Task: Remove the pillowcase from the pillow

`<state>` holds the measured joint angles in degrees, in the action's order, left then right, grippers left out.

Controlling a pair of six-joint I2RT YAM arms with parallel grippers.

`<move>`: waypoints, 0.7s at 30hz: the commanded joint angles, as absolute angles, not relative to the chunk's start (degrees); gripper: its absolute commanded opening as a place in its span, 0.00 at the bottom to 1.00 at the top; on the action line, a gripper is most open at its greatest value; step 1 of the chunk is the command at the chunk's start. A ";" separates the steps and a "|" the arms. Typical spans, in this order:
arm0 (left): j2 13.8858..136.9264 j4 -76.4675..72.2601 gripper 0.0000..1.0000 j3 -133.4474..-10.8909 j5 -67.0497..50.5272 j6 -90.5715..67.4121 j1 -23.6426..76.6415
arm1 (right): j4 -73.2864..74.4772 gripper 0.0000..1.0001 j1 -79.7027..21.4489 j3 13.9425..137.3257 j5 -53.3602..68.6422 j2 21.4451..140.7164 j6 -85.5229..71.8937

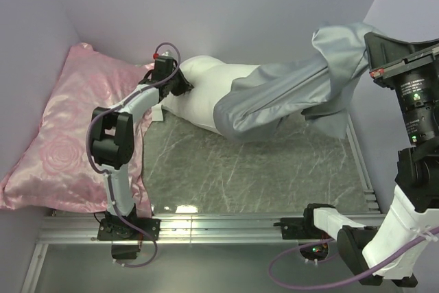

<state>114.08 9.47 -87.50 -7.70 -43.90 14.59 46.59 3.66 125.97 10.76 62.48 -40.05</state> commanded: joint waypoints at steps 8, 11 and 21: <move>121.02 18.63 0.00 -87.28 7.03 -36.12 11.16 | 23.12 0.00 4.31 125.59 -1.04 56.78 -39.47; 121.11 18.02 0.00 -86.93 6.42 -35.95 11.07 | 23.11 0.00 4.22 128.14 -0.53 58.09 -39.20; 117.60 12.05 0.00 -85.87 4.04 -29.19 13.00 | 20.91 0.00 4.22 122.70 5.97 63.53 -38.76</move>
<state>115.55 7.46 -88.75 -4.49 -36.14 14.11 22.74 3.97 124.62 2.81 58.04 -39.51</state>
